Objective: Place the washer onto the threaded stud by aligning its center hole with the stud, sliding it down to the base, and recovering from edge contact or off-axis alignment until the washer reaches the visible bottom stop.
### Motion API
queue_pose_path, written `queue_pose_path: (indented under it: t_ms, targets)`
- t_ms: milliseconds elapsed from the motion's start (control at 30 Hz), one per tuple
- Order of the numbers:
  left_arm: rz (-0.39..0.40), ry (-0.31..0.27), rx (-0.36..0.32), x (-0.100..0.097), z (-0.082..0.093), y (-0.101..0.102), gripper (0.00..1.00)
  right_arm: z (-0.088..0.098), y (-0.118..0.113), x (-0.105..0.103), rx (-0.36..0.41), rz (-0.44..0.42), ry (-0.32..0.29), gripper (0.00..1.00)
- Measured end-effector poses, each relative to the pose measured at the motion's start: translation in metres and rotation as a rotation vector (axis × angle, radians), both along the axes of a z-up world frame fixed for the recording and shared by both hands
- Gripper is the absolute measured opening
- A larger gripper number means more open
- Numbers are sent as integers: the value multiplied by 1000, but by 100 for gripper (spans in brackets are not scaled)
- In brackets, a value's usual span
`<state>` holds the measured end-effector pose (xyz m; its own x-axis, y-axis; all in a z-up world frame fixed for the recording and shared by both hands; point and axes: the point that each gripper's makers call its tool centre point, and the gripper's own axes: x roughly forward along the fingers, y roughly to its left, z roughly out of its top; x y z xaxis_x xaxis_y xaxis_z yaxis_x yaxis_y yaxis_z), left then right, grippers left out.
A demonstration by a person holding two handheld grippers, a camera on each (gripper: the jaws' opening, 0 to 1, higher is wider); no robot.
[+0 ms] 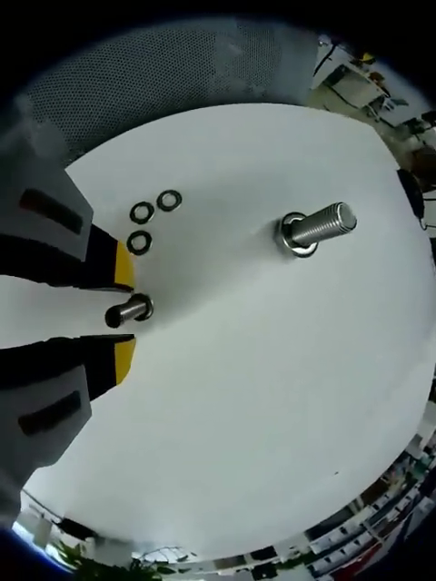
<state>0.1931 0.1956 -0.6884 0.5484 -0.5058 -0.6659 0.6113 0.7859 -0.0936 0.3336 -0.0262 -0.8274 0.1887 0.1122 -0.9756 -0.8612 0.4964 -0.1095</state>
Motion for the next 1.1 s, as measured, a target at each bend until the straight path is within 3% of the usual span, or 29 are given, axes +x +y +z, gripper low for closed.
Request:
queue_pose_path:
  t_ms: [267,400,567,1100]
  targets:
    - [-2,-6,-7,0,2,-1,32,6,-12,-17,-2,-32,-8,21]
    - [-5,-14,-10,0,3,-2,32,7,-22,-30,-45,15,-2,22]
    - [-1,-18,-10,1,4,0,32,8,-24,-40,-35,-2,-2,23]
    - [9,-32,-13,2,6,1,33,4,18,-73,22,-10,29,25]
